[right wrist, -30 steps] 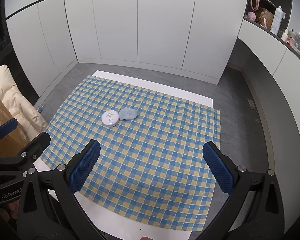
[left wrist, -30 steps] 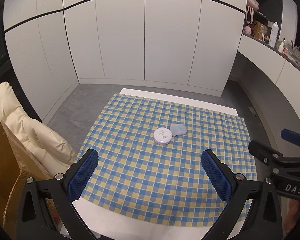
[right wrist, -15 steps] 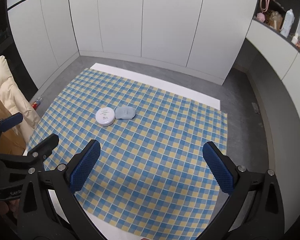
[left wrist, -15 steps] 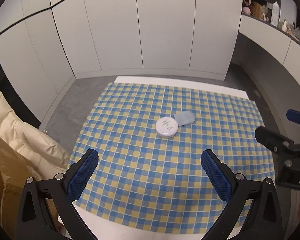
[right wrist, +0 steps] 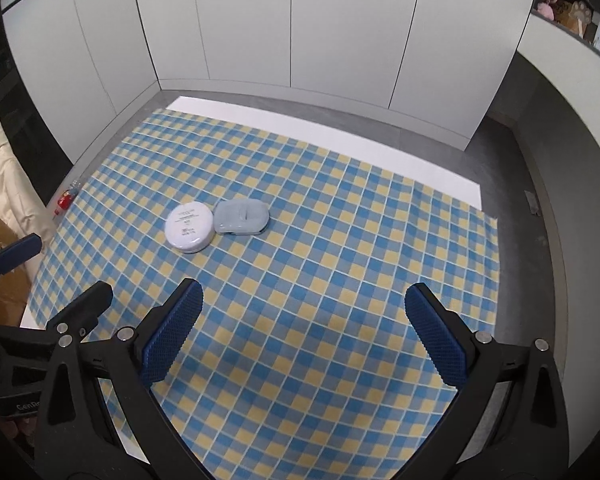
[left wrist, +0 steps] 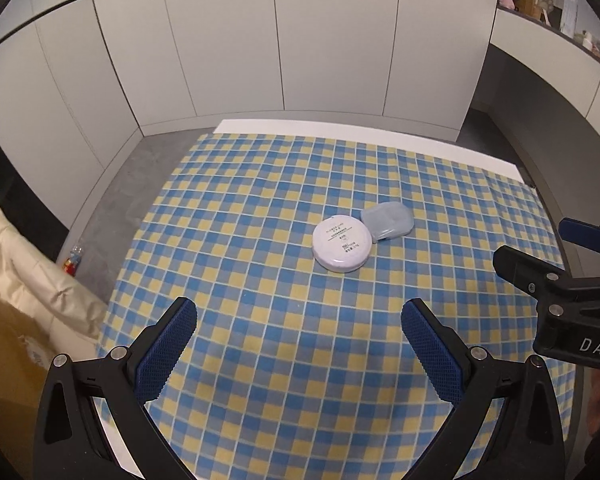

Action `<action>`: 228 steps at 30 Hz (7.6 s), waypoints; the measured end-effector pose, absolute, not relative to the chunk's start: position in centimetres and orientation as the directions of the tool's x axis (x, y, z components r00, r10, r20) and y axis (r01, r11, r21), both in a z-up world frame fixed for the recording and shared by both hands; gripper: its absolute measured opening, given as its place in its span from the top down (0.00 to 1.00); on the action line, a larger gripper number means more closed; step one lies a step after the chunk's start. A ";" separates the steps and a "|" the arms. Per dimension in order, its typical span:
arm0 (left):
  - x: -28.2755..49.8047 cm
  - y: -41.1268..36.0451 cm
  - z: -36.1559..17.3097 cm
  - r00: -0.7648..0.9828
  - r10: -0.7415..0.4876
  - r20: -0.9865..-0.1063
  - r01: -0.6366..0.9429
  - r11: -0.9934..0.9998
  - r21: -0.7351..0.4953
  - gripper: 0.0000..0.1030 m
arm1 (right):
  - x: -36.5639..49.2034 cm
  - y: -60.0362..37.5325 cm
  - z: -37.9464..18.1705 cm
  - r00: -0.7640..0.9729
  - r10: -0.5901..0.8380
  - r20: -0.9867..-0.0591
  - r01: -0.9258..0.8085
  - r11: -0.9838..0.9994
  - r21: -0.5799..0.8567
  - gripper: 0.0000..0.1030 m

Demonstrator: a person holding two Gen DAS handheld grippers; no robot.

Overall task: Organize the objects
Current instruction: 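Move both open grippers down toward the white compact and clear case, then grasp the white round compact with the left gripper while the right gripper grasps the clear case, then lift the white compact and clear case above the cloth, then carry the white compact and clear case toward the cardboard box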

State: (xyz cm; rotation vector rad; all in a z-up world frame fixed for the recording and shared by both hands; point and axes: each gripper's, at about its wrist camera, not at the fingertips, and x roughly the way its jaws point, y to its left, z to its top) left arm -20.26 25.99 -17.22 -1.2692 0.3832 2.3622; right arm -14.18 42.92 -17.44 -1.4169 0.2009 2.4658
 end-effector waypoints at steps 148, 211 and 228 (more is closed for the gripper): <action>-10.6 9.3 -3.1 -0.618 0.326 -0.715 -0.345 -0.930 -0.126 0.44 | -6.2 31.4 -3.7 -0.662 0.078 -0.746 -0.177 -0.983 0.054 0.41; -9.5 -4.7 -2.4 -0.708 0.159 -0.688 -0.098 -0.987 -0.127 0.44 | -11.0 16.4 -3.4 -0.676 -0.085 -0.732 0.105 -0.994 0.018 0.41; -8.1 -8.0 -2.2 -0.716 0.104 -0.691 -0.027 -0.992 -0.122 0.44 | -12.1 12.1 -3.4 -0.669 -0.136 -0.731 0.172 -0.985 0.025 0.41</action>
